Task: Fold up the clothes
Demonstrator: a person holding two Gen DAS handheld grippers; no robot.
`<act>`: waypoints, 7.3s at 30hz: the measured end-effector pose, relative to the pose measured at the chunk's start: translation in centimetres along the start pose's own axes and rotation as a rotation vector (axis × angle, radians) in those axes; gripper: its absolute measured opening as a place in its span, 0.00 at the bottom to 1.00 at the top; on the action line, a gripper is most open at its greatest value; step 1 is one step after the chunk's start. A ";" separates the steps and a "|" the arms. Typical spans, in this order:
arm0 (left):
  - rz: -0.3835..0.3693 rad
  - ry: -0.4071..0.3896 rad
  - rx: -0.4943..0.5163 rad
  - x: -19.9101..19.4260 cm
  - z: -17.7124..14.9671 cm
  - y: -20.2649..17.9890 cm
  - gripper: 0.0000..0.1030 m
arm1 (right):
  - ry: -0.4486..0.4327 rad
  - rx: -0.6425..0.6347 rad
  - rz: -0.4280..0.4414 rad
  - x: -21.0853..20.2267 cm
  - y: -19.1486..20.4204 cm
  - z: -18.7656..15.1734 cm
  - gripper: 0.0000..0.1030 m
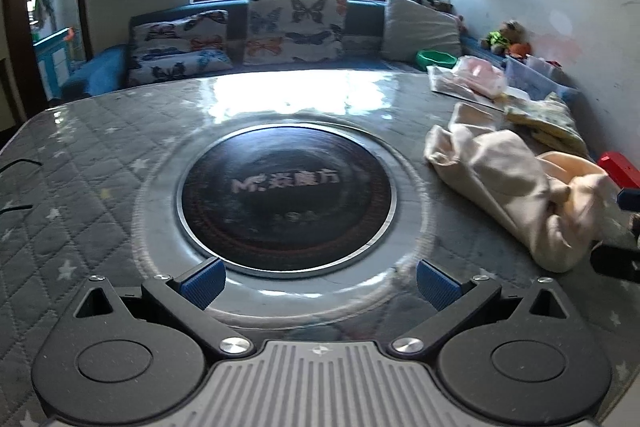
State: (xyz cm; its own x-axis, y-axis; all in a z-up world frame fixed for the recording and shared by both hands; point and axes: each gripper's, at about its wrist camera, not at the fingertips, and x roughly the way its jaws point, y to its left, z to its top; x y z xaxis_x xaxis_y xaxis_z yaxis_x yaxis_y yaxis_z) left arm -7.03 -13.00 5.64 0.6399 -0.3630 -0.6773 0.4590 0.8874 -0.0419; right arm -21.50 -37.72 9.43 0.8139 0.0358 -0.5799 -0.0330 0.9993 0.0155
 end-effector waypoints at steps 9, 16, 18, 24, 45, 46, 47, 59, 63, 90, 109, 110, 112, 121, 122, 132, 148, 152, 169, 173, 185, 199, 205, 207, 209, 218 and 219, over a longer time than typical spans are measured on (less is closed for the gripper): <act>-0.041 0.033 0.058 0.5 0.0 -2.9 1.00 | 0.031 0.030 -0.049 -1.0 -1.2 -2.3 1.00; -0.059 0.055 0.085 1.0 -0.1 -4.5 1.00 | 0.061 0.040 -0.078 -1.1 -1.7 -3.7 1.00; -0.061 0.062 0.093 1.3 -0.2 -4.9 1.00 | 0.065 0.044 -0.082 -1.1 -1.9 -4.0 1.00; -0.063 0.098 0.114 2.1 -0.4 -6.0 1.00 | 0.087 0.060 -0.090 -0.5 -2.3 -4.5 1.00; -0.034 0.137 0.150 3.7 0.5 -7.6 1.00 | 0.072 0.050 -0.092 1.0 -2.9 -4.0 1.00; -0.032 0.138 0.151 3.7 0.6 -7.7 1.00 | 0.072 0.050 -0.092 1.1 -2.9 -4.0 1.00; -0.031 0.138 0.152 3.8 0.6 -7.7 1.00 | 0.071 0.050 -0.092 1.2 -3.0 -3.9 0.99; -0.008 0.151 0.168 5.2 2.0 -8.6 1.00 | 0.084 0.061 -0.101 2.1 -4.1 -3.4 0.89; 0.001 0.156 0.175 5.6 2.2 -8.8 1.00 | 0.076 0.064 -0.097 2.4 -4.4 -2.9 0.84; 0.006 0.177 0.194 6.7 2.6 -9.5 1.00 | 0.050 0.066 -0.131 6.9 -7.0 1.1 0.53; 0.018 0.184 0.182 7.2 2.7 -8.8 1.00 | 0.065 0.099 -0.131 9.2 -8.1 1.3 0.30; 0.020 0.184 0.180 7.2 2.7 -8.7 1.00 | 0.065 0.101 -0.132 9.3 -8.1 1.3 0.30; 0.023 0.184 0.176 7.2 2.8 -8.6 1.00 | 0.063 0.100 -0.130 9.5 -8.1 1.4 0.30; 0.040 0.177 0.154 6.9 3.0 -7.4 1.00 | 0.041 0.087 -0.098 9.2 -7.4 1.5 0.08; 0.042 0.173 0.148 6.8 3.1 -7.2 1.00 | 0.036 0.080 -0.091 9.0 -7.3 1.5 0.07; 0.037 0.103 0.099 4.2 4.5 -5.1 1.00 | 0.012 -0.067 0.052 6.1 -2.0 0.8 0.07; -0.189 0.079 0.249 1.6 3.1 -8.9 1.00 | 0.060 -0.330 0.291 2.5 9.5 -4.0 0.07; -0.181 0.101 0.284 2.7 2.4 -9.5 0.96 | 0.050 -0.337 0.302 1.8 10.4 -4.2 0.07; -0.187 0.053 0.208 1.4 2.6 -4.3 0.11 | -0.003 -0.226 0.262 0.5 8.6 -3.0 0.34; -0.175 0.018 0.176 -0.2 2.5 -2.3 0.10 | -0.037 -0.154 0.145 0.5 5.7 -1.7 0.46; -0.081 0.029 0.100 -3.1 -0.2 4.0 0.09 | 0.041 0.037 -0.088 5.1 -3.1 -1.1 0.51; -0.176 0.019 0.232 0.4 1.6 -3.1 0.58 | 0.060 0.076 -0.102 6.1 -5.1 -1.5 0.05; -0.171 0.052 0.244 3.1 1.7 -4.0 0.17 | -0.015 -0.026 -0.214 1.6 -4.5 -1.9 0.05; -0.173 0.054 0.233 3.3 1.6 -3.9 0.11 | -0.032 -0.053 -0.278 -0.2 -4.4 -2.3 0.05; -0.172 0.038 0.225 2.8 1.5 -3.5 0.09 | -0.039 -0.058 -0.341 -1.6 -4.5 -2.8 0.05; -0.147 -0.030 0.143 -1.4 0.7 0.3 0.06 | -0.043 0.010 -0.467 -4.5 -5.6 -4.9 0.05; -0.144 -0.036 0.131 -1.9 0.5 0.8 0.06 | -0.038 0.021 -0.475 -4.6 -5.7 -5.1 0.05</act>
State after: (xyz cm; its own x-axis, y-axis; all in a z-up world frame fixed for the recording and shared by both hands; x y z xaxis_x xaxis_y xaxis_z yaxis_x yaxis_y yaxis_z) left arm -7.55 -11.76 7.28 0.5823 -0.4954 -0.6446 0.6222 0.7819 -0.0388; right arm -27.97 -43.61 7.83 0.7565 -0.4255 -0.4967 0.3592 0.9050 -0.2280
